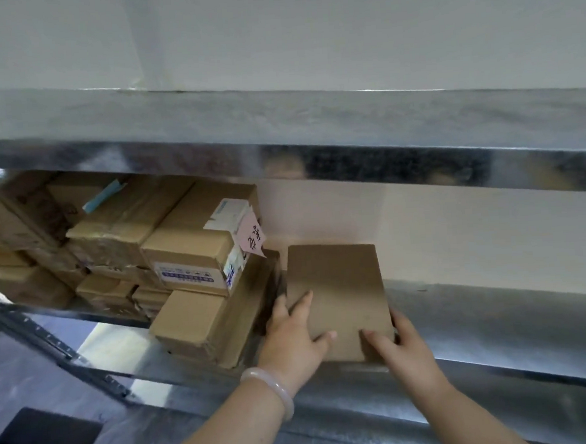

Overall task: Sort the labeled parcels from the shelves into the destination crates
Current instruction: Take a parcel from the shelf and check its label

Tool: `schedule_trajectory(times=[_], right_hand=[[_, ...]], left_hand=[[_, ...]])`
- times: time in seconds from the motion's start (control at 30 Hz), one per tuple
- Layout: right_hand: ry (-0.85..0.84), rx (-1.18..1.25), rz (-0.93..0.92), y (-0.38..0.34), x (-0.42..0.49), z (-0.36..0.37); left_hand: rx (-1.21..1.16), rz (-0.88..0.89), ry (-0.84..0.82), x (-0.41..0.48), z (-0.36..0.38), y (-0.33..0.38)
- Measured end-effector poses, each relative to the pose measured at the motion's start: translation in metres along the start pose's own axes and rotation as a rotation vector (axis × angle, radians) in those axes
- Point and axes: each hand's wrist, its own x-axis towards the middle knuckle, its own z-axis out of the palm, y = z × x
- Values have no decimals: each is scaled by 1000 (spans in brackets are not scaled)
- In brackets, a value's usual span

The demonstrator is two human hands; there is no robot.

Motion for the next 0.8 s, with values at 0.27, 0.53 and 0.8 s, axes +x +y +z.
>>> schedule_trajectory(times=[0.27, 0.53, 0.8], right_hand=[[269, 285, -125, -34, -57, -9], [208, 399, -186, -54, -150, 23], [90, 162, -245, -93, -230, 94]], left_hand=[[-233, 179, 133, -57, -18, 5], [-338, 314, 288, -153, -71, -24], [-294, 82, 154, -230, -123, -69]])
